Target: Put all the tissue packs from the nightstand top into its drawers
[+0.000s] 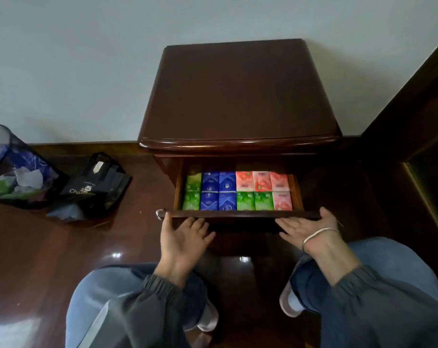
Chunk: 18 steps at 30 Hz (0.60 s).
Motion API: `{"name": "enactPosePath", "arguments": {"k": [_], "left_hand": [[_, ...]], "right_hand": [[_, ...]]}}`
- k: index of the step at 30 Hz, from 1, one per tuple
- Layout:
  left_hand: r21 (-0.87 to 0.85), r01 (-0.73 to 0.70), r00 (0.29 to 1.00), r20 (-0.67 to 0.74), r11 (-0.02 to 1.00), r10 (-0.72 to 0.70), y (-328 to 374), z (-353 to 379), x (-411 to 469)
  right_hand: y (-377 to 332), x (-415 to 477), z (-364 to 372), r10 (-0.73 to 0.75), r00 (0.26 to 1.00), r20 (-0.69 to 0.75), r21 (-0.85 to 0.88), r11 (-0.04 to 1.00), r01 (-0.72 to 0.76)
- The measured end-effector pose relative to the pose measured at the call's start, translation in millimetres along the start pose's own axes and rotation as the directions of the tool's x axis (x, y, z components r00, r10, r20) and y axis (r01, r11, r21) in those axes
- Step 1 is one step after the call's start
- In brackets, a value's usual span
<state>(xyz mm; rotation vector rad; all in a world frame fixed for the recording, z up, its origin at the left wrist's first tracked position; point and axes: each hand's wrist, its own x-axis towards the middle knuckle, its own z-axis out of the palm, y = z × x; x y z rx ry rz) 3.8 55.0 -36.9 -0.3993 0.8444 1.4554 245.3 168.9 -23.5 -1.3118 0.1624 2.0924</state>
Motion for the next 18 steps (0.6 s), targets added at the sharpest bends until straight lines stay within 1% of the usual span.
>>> {"name": "enactPosePath", "arguments": {"k": [2,6,9,10,12,14,15,16,17,18], "left_hand": [[0.011,-0.042,0.999,0.023,0.999,0.042,9.3,20.2,29.5],[0.044,-0.103,0.994,0.047,0.994,0.101,27.2,45.6,69.5],[0.087,-0.116,0.993,0.033,0.989,0.114,38.5,49.6,83.0],[0.126,-0.111,0.994,0.014,0.986,0.11,40.4,45.8,84.6],[0.247,-0.075,0.995,-0.04,0.966,0.088,42.9,38.0,81.2],[0.368,0.012,0.995,-0.097,0.93,0.025,46.5,39.0,65.7],[0.425,0.039,0.993,-0.115,0.904,0.011,49.3,38.2,54.6],[0.445,0.024,0.993,-0.113,0.895,0.03,56.9,36.4,40.4],[0.479,-0.014,0.989,-0.122,0.878,0.082,63.3,31.7,20.8],[0.484,-0.069,0.98,-0.131,0.872,0.15,70.7,25.6,4.4]], "right_hand": [[-12.3,22.5,19.9,-0.044,0.998,0.046,0.012,0.999,0.043],[-28.8,58.0,44.4,-0.137,0.984,0.113,0.111,0.986,0.125],[-34.6,68.5,51.7,-0.156,0.977,0.143,0.131,0.982,0.138],[-34.2,68.0,50.8,-0.152,0.977,0.149,0.107,0.985,0.137],[-30.7,58.7,47.1,-0.141,0.981,0.131,-0.021,0.989,0.145],[-27.4,34.8,46.1,-0.131,0.986,0.102,-0.221,0.964,0.15],[-26.7,14.9,47.7,-0.148,0.984,0.101,-0.328,0.929,0.173],[-29.5,-5.5,50.2,-0.194,0.97,0.146,-0.373,0.898,0.235],[-32.8,-30.9,49.3,-0.267,0.944,0.194,-0.431,0.841,0.327],[-36.5,-57.1,50.7,-0.343,0.901,0.268,-0.42,0.8,0.429]]}}
